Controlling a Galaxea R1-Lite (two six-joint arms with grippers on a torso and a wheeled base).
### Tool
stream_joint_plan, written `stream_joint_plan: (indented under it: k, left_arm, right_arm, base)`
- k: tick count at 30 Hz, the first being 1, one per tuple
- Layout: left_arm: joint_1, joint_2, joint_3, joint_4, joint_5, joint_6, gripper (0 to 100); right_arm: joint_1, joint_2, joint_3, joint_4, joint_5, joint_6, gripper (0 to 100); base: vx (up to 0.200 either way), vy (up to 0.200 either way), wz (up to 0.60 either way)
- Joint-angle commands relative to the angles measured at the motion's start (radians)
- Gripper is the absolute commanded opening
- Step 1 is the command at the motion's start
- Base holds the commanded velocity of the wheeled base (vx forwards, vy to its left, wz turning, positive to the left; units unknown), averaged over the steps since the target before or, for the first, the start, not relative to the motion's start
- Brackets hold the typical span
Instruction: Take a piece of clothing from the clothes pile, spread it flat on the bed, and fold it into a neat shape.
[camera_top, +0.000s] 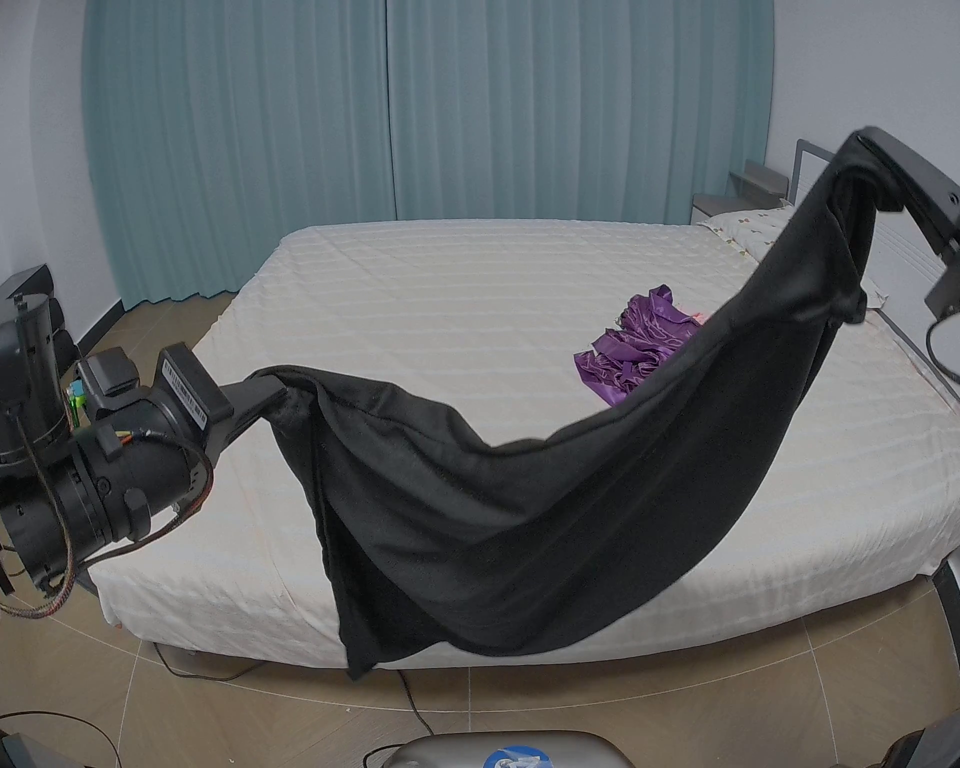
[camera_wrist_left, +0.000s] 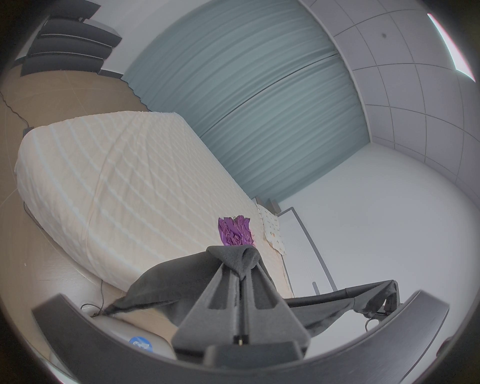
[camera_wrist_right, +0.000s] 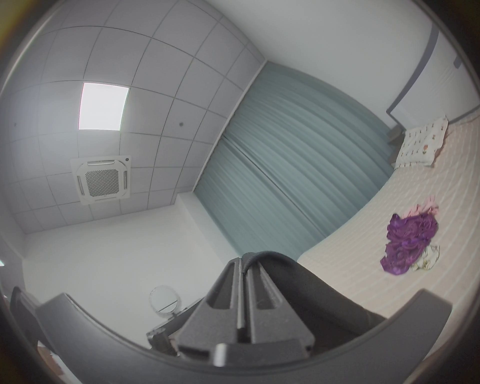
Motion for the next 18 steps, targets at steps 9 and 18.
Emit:
stream_joint_plan:
  k: [9,18]
  left_arm:
    - [0.109,0.240,-0.160,-0.011,-0.004,-0.003,0]
    - [0.148,0.401,-0.291,-0.014,-0.014,-0.005,0]
  right_arm:
    - [-0.116,0.477,-0.241,-0.071,0.016,-0.021,0]
    - [-0.120,0.646,-0.284,-0.191,0.007,-0.021,0]
  base:
    - [0.133,0.000,0.00]
    - [0.200,0.000,0.00]
